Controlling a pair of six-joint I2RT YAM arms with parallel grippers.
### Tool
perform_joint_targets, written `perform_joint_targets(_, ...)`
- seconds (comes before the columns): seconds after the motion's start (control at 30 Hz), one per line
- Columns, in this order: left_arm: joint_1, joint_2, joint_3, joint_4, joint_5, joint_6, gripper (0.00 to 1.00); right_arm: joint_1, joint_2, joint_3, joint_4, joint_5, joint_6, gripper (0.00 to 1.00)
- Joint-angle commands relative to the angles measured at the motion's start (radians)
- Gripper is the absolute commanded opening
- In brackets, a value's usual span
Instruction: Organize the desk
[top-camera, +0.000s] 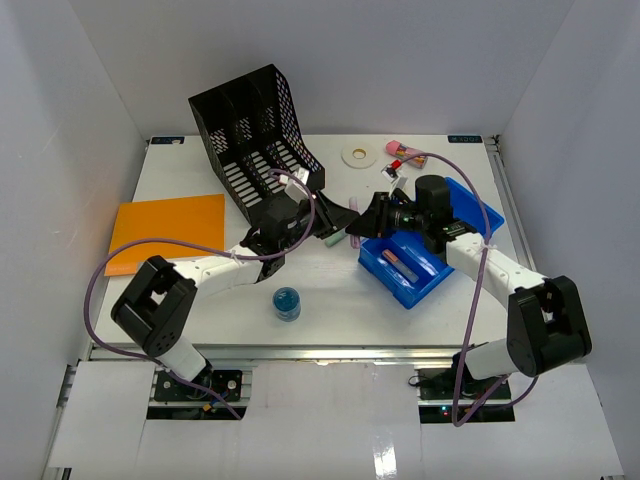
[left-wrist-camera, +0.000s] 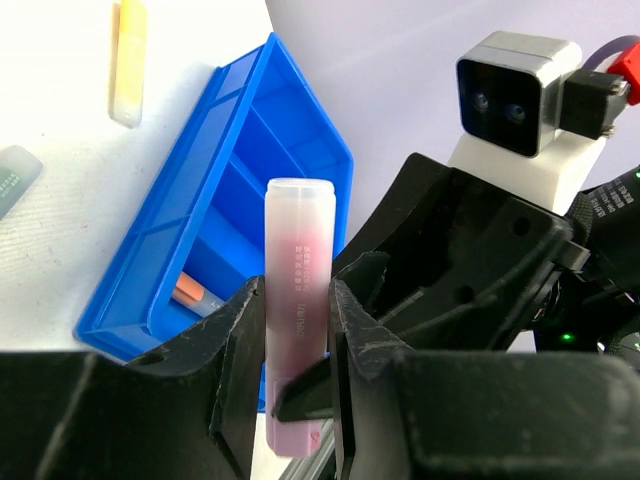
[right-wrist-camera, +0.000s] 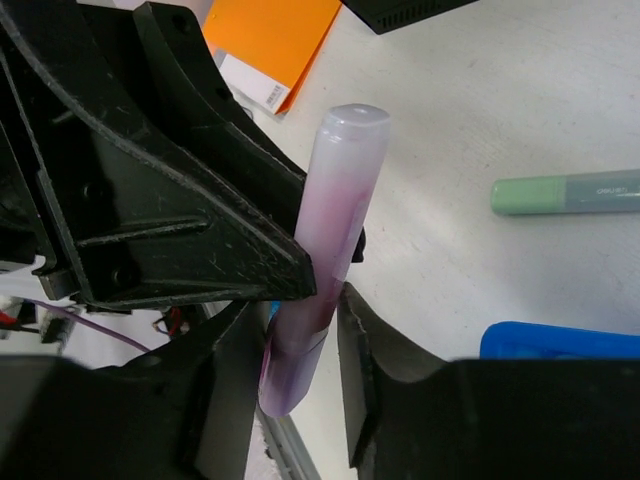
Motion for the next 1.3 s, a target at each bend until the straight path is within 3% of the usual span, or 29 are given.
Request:
perform_joint_targets(0.0,-0.016,-0.009,0.037,0.044,0.047,-0.027,0.19,-0.002,-0.026,0.013,0.079,0.019,-0.047,0.27)
perform_joint_targets(0.1,-0.017,-0.019,0.037,0.038,0.058,-0.020,0.37,-0.014,-0.037,-0.002,0.091,-0.006,-0.086,0.23)
perform_joint_targets(0.3,-0.017,-0.083,0.025,0.003,0.066,0.063,0.63,-0.068,-0.075,-0.034,0.104,-0.110,-0.169,0.08)
perform_joint_targets(0.4,-0.016,-0.152,0.028,-0.059,0.047,0.157,0.79,-0.110,-0.103,-0.053,0.088,-0.175,-0.234,0.08)
perform_joint_targets(0.53,-0.013,-0.245,0.051,-0.211,-0.005,0.297,0.86,-0.166,-0.150,-0.060,-0.032,-0.233,-0.378,0.08)
perform_joint_targets(0.63,-0.012,-0.325,0.061,-0.349,-0.072,0.436,0.87,-0.200,-0.178,-0.034,-0.225,-0.154,-0.605,0.08)
perform_joint_targets(0.77,-0.007,-0.400,0.030,-0.483,-0.134,0.584,0.91,-0.210,-0.209,-0.059,-0.362,-0.010,-0.757,0.09)
perform_joint_targets(0.93,0.006,-0.372,0.016,-0.608,-0.122,0.700,0.94,-0.214,-0.207,-0.129,-0.391,0.101,-0.813,0.15)
perform_joint_targets(1.1,0.022,-0.269,0.047,-0.636,-0.068,0.773,0.94,-0.216,-0.169,-0.175,-0.437,0.101,-0.864,0.25)
perform_joint_targets(1.27,0.047,-0.118,0.149,-0.683,0.013,0.837,0.94,-0.217,-0.177,-0.185,-0.466,0.108,-0.897,0.61)
